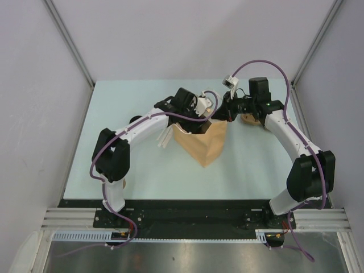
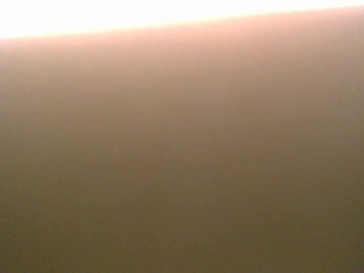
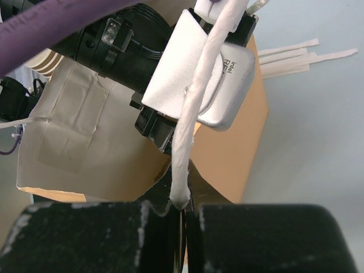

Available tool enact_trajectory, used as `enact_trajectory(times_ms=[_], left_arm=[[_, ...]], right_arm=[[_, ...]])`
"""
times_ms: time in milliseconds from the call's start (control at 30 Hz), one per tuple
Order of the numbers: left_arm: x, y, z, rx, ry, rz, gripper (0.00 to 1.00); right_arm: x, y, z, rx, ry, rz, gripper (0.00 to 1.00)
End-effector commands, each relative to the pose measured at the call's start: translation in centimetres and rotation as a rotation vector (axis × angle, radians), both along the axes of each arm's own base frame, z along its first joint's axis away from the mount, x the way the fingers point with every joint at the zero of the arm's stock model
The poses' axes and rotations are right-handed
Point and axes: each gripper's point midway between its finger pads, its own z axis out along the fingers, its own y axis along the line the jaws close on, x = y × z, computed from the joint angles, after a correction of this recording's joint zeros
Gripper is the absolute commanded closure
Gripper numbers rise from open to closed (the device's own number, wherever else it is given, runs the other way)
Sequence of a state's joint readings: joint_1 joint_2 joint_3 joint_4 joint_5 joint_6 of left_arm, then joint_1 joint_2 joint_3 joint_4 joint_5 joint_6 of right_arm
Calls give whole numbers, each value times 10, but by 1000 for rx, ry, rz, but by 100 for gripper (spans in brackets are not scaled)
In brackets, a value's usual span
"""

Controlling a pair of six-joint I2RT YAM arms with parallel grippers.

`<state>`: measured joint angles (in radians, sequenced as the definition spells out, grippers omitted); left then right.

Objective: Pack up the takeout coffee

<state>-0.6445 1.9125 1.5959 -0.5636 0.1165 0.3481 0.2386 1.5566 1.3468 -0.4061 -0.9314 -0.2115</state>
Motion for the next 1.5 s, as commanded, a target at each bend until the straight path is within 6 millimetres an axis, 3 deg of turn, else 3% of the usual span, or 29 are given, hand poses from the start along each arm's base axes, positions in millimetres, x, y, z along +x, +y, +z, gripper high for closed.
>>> enact_trajectory(times_ms=[0,133,333,400,433,567,1467], left_arm=[[-28,48,-51,162,221,97,53],[-18,35,-23,93,171,97,46],[-16,27,-3,42,137,85,35],[-16,27,1,35,126,91,24],[-15,26,3,26,118,94,13],[-12,24,11,0,93,105,2],[-10,5,75,-172,-90,25,0]], right_arm=[[1,-5,-16,-45,36,-10,100],[3,-4,-15,-47,24,-15,100],[7,-3,-15,-56,15,-36,100],[9,-4,-17,-61,16,-44,100],[9,-4,-16,-64,13,-45,100],[9,-3,-17,-69,7,-46,100],[15,-2,-26,-106,-2,-38,100]])
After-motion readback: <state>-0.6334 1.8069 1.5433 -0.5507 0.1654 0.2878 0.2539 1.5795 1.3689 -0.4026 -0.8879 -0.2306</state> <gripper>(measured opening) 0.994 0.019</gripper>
